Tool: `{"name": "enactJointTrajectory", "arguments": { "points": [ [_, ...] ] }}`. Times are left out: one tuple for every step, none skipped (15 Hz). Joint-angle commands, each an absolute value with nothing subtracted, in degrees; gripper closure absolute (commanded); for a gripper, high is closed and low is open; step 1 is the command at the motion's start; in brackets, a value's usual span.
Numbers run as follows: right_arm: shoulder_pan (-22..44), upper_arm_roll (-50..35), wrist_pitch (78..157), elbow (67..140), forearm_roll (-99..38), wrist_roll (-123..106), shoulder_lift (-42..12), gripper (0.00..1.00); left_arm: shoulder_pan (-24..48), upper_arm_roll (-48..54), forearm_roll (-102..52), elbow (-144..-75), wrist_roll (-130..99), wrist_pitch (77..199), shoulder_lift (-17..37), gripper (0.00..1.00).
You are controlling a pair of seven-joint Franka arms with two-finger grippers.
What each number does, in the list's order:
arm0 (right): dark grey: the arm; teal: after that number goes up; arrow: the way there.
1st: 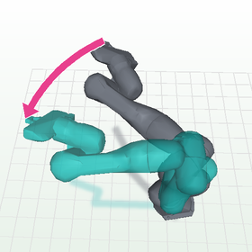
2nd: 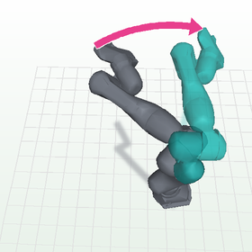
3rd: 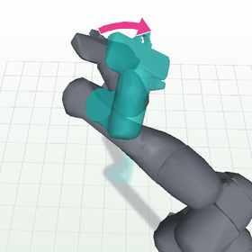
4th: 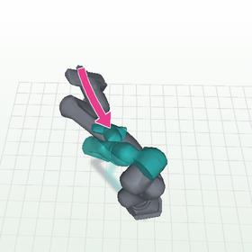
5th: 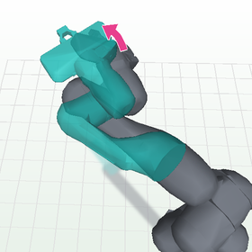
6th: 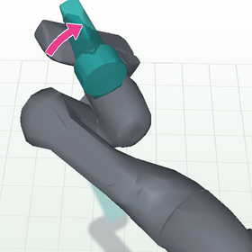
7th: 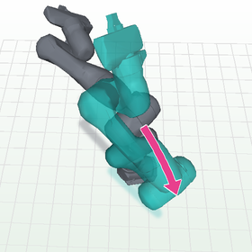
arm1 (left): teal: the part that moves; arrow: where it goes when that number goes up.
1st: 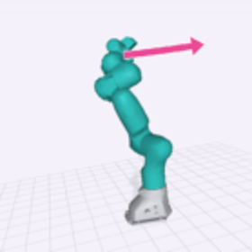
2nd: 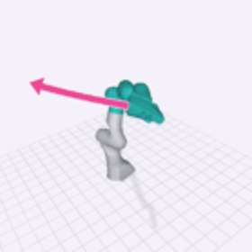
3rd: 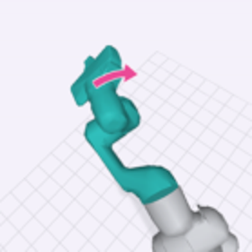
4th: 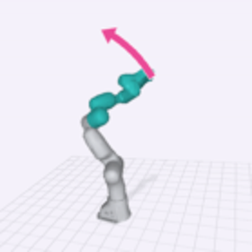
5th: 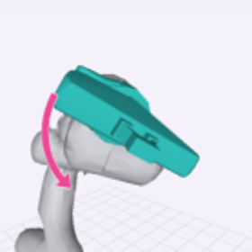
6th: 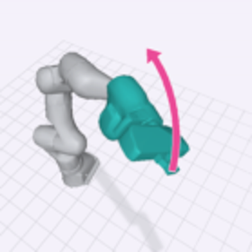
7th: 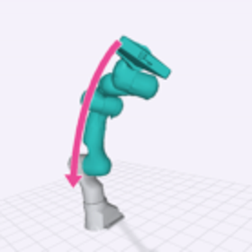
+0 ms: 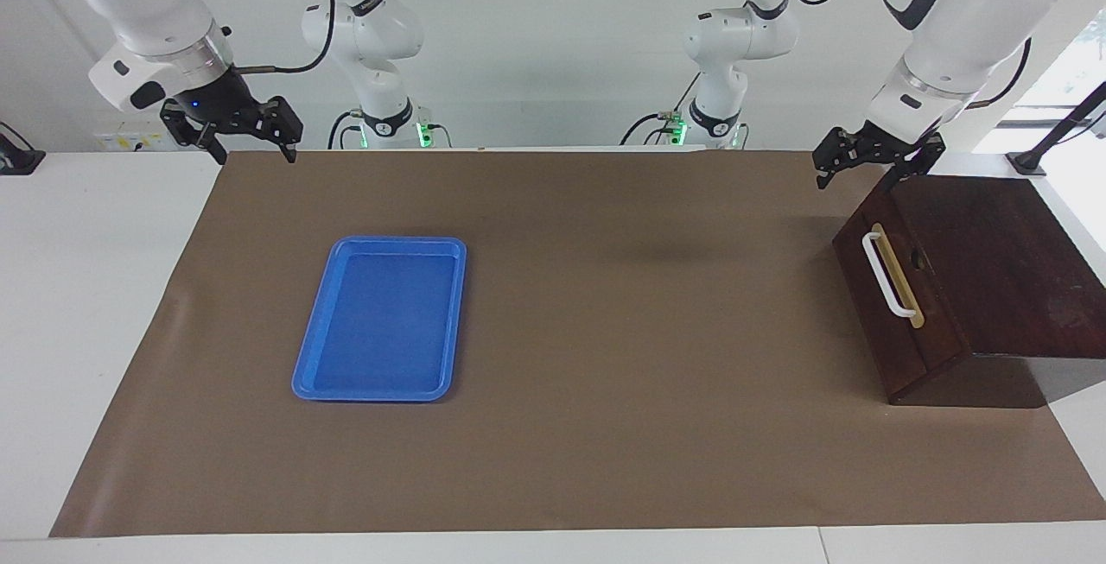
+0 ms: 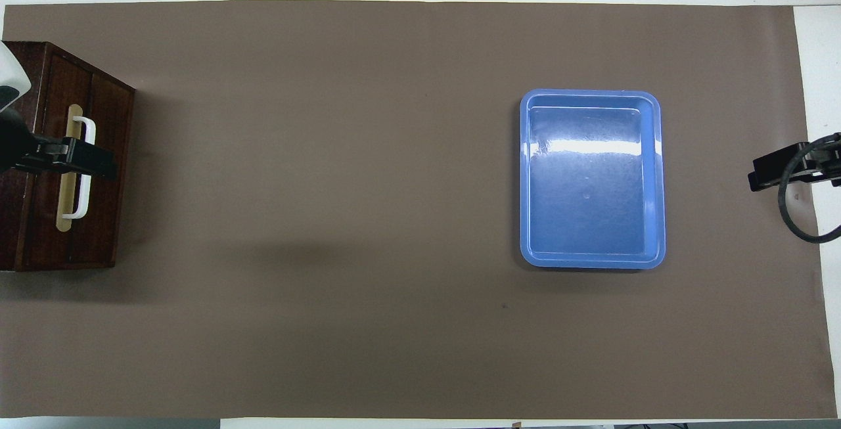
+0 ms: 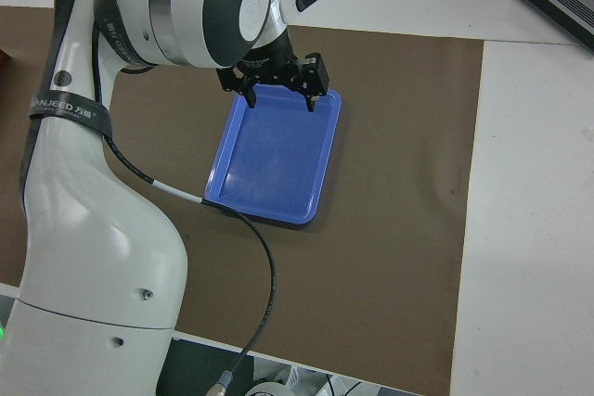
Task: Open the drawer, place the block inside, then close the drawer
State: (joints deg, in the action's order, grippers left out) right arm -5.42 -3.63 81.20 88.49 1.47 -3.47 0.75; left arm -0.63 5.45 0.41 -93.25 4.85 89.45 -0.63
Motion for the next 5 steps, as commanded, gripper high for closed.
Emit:
{"name": "enactJointTrajectory", "arguments": {
  "points": [
    [-6.2,-3.9,81.8,88.8,0.9,-4.7,1.2,0.00,-0.5,5.0,-0.4,-92.3,5.8,88.3,-0.7,0.00],
    [-6.3,-3.9,81.8,88.8,1.0,-4.7,1.3,0.00,-0.5,5.1,-0.4,-92.5,6.0,88.0,-0.8,0.00],
    [-6.2,-3.9,81.8,88.8,1.0,-4.7,1.2,0.00,-0.4,5.1,-0.4,-92.5,5.5,88.5,-0.8,0.00],
    [-6.2,-3.9,81.8,88.8,1.0,-4.7,1.2,0.00,-0.4,5.1,-0.4,-92.4,5.5,88.4,-0.8,0.00],
    [-6.2,-3.9,81.8,88.8,1.0,-4.7,1.2,0.00,-0.4,5.3,-0.4,-92.4,5.7,87.8,-0.8,0.00]
  ]
}}
